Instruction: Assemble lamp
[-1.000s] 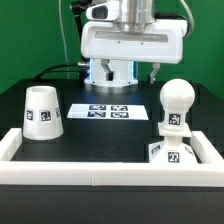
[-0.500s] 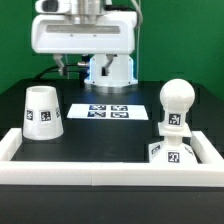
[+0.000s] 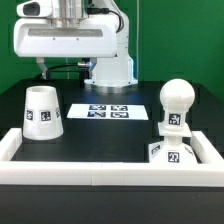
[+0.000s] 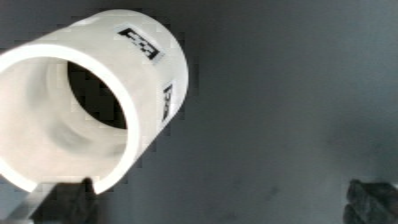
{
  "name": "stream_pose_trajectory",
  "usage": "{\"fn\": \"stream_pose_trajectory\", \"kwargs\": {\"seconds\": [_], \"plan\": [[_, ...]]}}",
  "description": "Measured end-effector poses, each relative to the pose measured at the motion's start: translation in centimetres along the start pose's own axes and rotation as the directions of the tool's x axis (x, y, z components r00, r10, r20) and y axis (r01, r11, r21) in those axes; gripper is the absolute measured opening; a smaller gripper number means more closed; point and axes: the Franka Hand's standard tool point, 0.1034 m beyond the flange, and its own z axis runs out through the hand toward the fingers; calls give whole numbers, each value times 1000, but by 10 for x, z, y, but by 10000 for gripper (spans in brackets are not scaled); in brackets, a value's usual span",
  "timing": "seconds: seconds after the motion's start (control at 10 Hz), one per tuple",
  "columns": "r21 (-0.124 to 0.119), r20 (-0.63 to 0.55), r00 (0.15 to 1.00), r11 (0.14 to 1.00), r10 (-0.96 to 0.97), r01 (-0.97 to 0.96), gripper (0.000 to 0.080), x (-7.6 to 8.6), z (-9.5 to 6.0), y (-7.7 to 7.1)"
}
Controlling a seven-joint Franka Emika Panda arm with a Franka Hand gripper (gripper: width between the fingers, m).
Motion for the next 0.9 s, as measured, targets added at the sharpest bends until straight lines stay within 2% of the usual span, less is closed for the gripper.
{"fn": "stream_pose_trajectory", "kwargs": {"seconds": [0.1, 0.3, 0.5, 0.6, 0.9], "plan": [[-1, 1, 999, 999, -47, 47, 699, -1, 1, 4], [-8, 8, 996, 995, -94, 94, 699, -9, 8, 26], [-10, 13, 995, 995, -97, 97, 699, -11, 13, 27], [-19, 1, 995, 995, -99, 99, 699, -10, 15, 24], [-18, 13, 995, 994, -104, 104, 699, -14, 22, 21]]}}
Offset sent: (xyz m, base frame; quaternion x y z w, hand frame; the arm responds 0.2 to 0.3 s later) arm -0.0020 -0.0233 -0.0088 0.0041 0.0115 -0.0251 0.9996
